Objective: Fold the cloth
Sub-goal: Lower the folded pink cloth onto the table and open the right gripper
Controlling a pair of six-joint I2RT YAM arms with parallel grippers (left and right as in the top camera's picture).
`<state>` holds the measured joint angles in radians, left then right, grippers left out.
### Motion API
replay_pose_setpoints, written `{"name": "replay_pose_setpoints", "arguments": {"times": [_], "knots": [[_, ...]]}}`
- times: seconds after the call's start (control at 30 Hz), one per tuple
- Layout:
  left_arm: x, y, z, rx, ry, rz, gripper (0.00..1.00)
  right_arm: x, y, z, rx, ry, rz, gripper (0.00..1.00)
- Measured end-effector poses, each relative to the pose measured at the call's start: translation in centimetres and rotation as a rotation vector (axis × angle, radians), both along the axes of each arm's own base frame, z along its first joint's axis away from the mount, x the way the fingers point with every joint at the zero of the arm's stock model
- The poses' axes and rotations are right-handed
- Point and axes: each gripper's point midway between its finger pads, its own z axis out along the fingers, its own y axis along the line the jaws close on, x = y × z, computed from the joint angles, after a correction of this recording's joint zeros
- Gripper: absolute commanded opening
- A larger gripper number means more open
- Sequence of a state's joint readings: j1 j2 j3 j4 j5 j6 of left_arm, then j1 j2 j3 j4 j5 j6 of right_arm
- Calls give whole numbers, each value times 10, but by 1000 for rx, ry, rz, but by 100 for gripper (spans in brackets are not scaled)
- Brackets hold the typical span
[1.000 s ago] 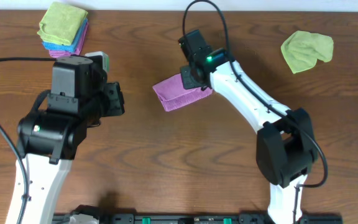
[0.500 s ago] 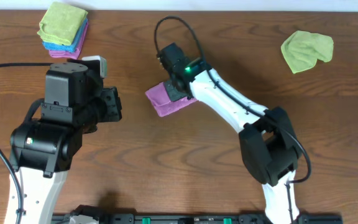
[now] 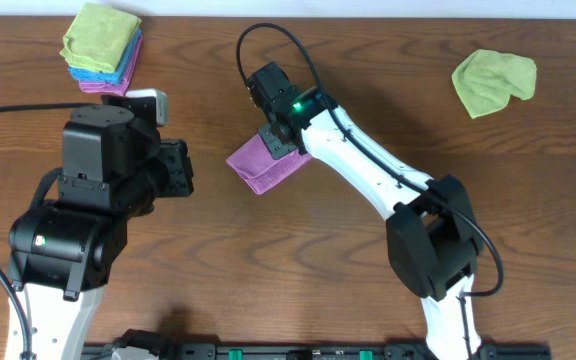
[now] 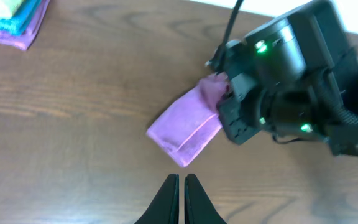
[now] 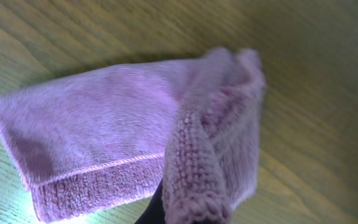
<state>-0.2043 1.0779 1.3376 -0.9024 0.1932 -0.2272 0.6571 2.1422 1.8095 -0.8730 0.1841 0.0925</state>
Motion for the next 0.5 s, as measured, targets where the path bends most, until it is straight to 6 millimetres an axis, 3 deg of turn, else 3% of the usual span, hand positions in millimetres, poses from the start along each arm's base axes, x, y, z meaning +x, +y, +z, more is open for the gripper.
{"name": "replay_pose_setpoints", "arguments": {"times": [0.13, 0.5], "knots": [[-1, -3, 19, -27, -77, -14, 9, -10, 9, 0, -41, -2, 69, 1], [-29, -7, 58, -79, -224, -68, 11, -58, 69, 0, -129, -54, 333, 1]]}}
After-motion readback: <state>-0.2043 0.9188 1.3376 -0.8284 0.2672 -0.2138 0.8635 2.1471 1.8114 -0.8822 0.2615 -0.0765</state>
